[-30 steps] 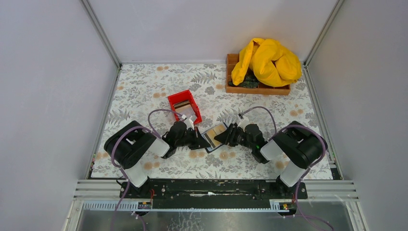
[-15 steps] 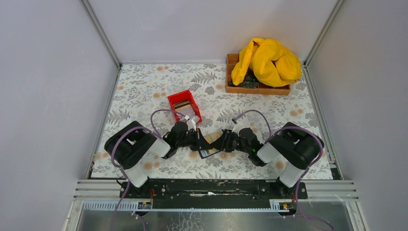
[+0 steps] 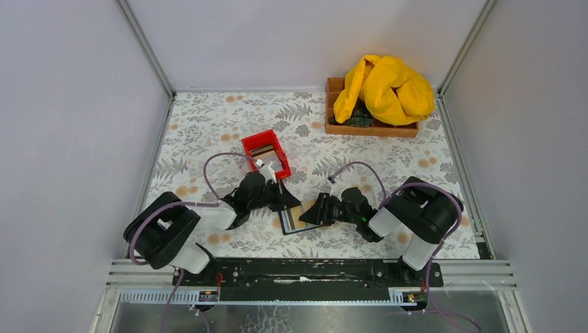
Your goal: Take the credit cards out of the card holder
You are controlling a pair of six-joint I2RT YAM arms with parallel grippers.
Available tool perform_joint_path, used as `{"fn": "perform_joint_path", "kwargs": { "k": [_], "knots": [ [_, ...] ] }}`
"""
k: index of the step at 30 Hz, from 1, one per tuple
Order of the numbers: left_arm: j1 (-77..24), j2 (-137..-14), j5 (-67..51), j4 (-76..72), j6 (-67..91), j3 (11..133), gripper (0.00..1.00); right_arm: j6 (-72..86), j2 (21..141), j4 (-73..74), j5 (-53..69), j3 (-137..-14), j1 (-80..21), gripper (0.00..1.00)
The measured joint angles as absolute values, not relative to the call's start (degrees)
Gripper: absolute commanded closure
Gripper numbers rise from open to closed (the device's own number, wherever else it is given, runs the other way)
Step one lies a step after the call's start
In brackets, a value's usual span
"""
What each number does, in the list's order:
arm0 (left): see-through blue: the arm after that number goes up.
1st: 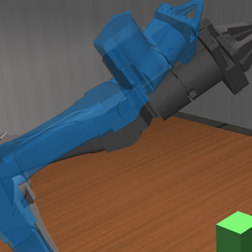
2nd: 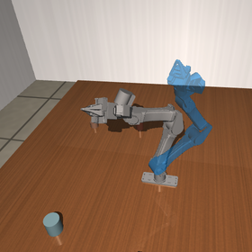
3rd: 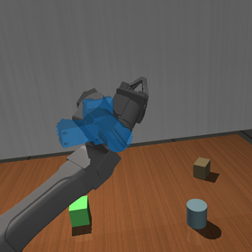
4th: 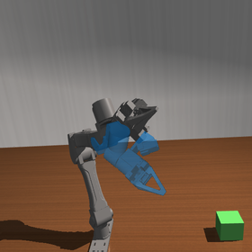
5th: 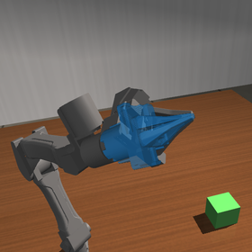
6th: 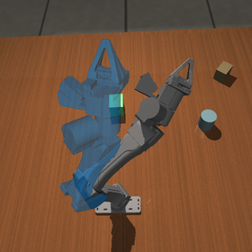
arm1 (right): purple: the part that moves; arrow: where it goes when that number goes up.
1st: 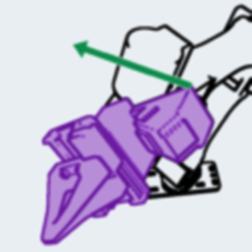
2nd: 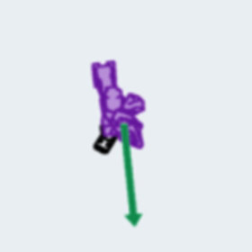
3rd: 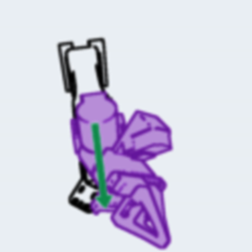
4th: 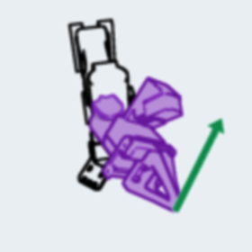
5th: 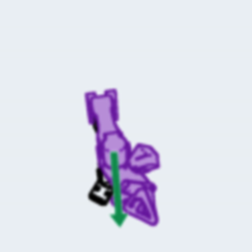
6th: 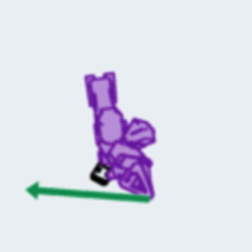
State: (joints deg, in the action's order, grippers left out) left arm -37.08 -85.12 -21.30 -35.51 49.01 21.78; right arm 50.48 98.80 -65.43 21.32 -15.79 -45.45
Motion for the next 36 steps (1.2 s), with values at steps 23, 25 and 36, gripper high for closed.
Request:
{"fn": "perform_joint_path", "kwargs": {
  "k": [23,25,36],
  "knots": [
    [-39.5,-69.4,-10.6,-21.6,49.7,10.8,1.00,51.5,100.0,-67.1,22.3,-15.8,-45.2,0.60],
    [-39.5,-70.3,-10.5,-22.8,50.2,10.8,1.00,51.5,100.0,-67.1,22.3,-15.8,-45.2,0.60],
    [-39.5,-76.0,-10.4,-29.5,50.9,11.5,1.00,51.4,99.0,-65.6,22.6,-15.8,-44.8,0.60]
  ]
}}
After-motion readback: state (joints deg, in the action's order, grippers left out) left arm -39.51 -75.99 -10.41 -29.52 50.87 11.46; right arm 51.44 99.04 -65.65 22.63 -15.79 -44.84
